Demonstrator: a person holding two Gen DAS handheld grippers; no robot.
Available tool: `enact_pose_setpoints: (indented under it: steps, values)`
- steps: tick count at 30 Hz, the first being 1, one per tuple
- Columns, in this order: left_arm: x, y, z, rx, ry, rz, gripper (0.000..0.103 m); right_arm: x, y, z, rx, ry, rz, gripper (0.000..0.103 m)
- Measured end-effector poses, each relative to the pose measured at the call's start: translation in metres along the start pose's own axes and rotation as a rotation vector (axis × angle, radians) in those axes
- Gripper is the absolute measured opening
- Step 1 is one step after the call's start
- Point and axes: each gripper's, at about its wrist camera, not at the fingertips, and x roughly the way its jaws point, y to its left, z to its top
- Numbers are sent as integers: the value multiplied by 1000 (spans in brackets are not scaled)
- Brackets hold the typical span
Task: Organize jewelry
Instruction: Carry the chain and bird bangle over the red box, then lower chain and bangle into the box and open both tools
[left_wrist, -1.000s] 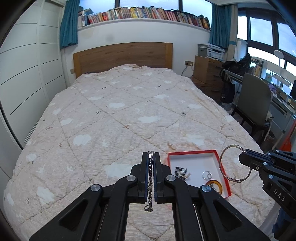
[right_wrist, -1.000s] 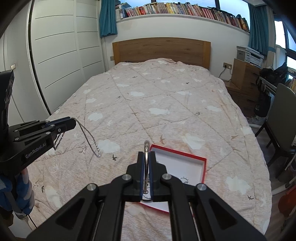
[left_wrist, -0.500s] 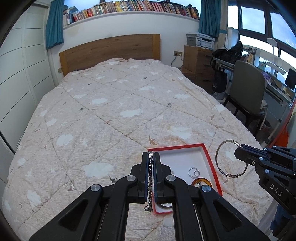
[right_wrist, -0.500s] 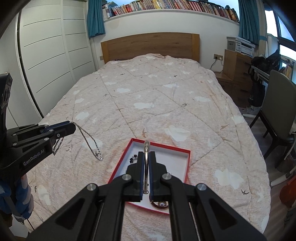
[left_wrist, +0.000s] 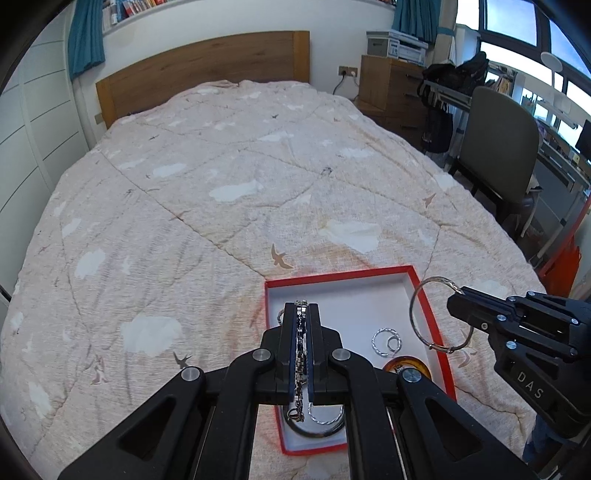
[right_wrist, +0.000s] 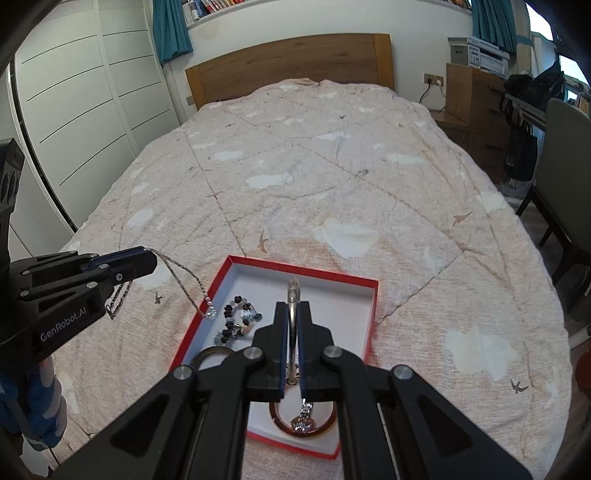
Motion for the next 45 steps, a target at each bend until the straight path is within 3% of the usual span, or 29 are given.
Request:
enact_pose_setpoints:
  steps: [15, 40, 45]
  values:
    - [71, -7, -9, 1, 91, -16, 4, 60, -15, -11, 37, 57, 79, 4]
    - [120, 1, -49, -2, 205, -4, 4, 108, -41, -37, 85, 168, 10, 5]
    - [121, 2, -55, -1, 214, 11, 9, 113, -38, -43, 64, 205, -3, 8]
